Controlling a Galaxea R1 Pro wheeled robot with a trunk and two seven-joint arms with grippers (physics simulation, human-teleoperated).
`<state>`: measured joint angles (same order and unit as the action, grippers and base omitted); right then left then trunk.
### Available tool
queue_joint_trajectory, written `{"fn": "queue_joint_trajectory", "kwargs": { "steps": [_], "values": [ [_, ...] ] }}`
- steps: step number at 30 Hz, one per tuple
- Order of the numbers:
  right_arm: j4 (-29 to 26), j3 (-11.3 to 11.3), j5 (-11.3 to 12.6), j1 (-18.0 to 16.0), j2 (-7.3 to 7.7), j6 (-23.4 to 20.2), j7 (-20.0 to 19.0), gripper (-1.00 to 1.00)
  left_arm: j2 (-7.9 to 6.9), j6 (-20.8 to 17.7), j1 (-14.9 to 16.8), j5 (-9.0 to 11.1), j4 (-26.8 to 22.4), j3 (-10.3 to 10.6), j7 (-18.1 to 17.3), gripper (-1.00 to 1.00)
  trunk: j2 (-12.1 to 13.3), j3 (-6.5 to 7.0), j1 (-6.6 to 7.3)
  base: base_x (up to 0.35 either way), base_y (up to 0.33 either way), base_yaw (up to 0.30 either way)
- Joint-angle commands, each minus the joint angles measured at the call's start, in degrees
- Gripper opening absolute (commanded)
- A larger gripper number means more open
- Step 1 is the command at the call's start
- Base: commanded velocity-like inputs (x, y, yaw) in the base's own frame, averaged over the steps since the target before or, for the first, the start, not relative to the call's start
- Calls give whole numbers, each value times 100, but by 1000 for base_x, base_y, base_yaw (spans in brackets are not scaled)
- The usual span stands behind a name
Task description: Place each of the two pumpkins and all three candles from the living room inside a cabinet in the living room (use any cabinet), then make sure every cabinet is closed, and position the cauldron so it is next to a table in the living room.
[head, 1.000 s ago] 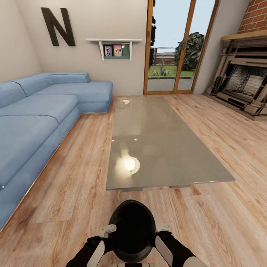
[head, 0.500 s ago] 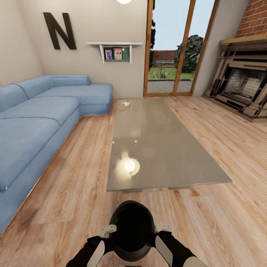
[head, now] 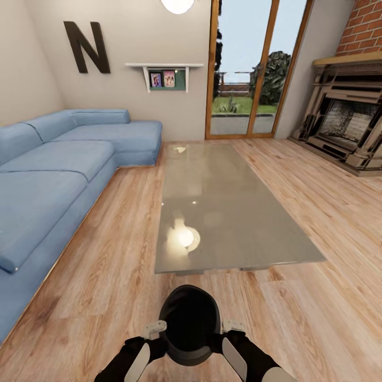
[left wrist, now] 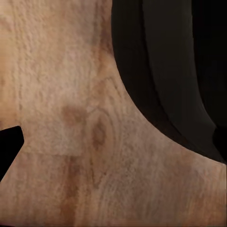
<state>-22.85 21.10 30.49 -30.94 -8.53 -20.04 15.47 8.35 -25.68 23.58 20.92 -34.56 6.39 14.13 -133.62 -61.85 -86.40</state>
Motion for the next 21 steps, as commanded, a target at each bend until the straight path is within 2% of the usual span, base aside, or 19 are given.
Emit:
{"fn": "queue_joint_trajectory", "kwargs": {
  "steps": [1, 11, 21],
  "values": [
    [0, 0, 0, 0, 0, 0, 0, 100, 0, -5, -1, 0, -19, 0, 0, 100, 42, 18, 23, -41, 0, 0],
    [0, 0, 0, 0, 0, 0, 0, 100, 0, -24, 1, 0, -89, 2, 2, 100, 443, 198, 242, -13, 0, 0],
    [-3, 0, 10, 0, 4, 65, -4, 100, -8, -45, 0, 0, -146, 3, 2, 100, 844, 377, 462, -154, 0, 0]
  ]
}}
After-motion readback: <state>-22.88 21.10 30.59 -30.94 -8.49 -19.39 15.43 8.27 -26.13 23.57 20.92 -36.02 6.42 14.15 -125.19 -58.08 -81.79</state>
